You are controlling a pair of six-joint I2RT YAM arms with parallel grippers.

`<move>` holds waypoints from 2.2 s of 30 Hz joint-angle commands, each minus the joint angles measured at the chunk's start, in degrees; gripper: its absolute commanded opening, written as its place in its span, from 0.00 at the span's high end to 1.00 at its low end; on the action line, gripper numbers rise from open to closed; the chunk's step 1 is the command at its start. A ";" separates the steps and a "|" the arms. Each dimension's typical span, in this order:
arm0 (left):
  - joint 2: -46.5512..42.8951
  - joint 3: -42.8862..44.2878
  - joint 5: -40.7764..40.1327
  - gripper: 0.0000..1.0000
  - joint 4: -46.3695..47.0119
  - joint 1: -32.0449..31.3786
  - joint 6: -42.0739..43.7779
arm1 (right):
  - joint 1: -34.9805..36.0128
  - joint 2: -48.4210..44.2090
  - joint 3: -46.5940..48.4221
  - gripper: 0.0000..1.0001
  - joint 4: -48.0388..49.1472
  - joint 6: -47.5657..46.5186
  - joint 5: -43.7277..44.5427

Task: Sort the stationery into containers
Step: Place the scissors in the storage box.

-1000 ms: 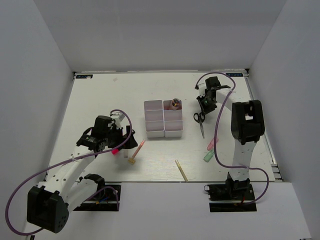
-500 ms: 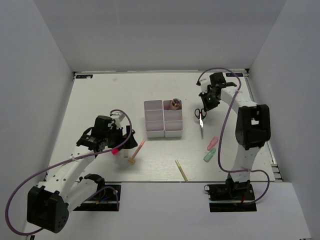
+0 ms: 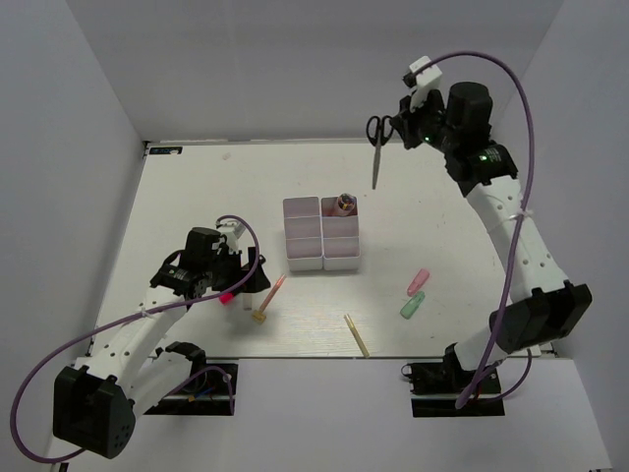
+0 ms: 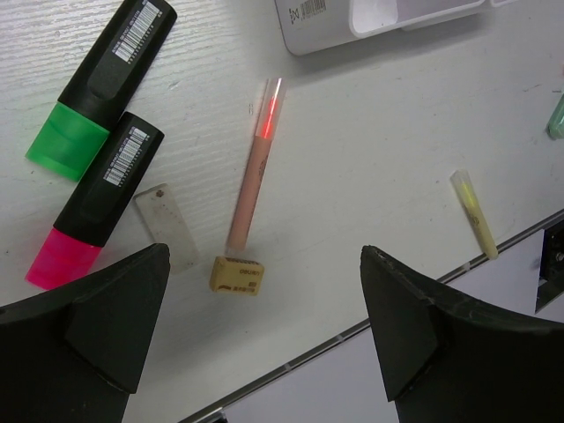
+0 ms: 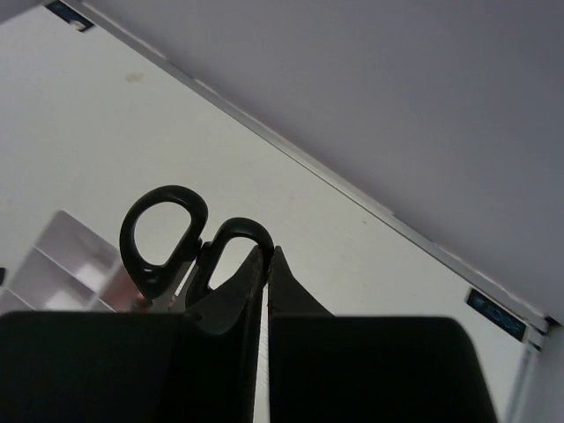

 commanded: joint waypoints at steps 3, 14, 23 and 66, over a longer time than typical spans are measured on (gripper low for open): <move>-1.00 1.16 -0.64 0.00 0.21 0.11 0.64 | 5.59 5.40 -1.82 1.00 13.57 8.12 -4.36; -3.11 0.46 -3.45 0.00 0.39 0.20 1.17 | 12.79 12.26 -9.20 1.00 29.83 5.58 -12.72; -2.67 0.64 -3.54 0.00 0.21 0.20 1.52 | 14.91 20.95 -3.59 1.00 31.51 0.41 -14.39; -1.97 0.90 -3.98 0.00 -0.06 0.11 2.13 | 16.49 17.89 -18.61 1.00 48.48 -7.26 -11.31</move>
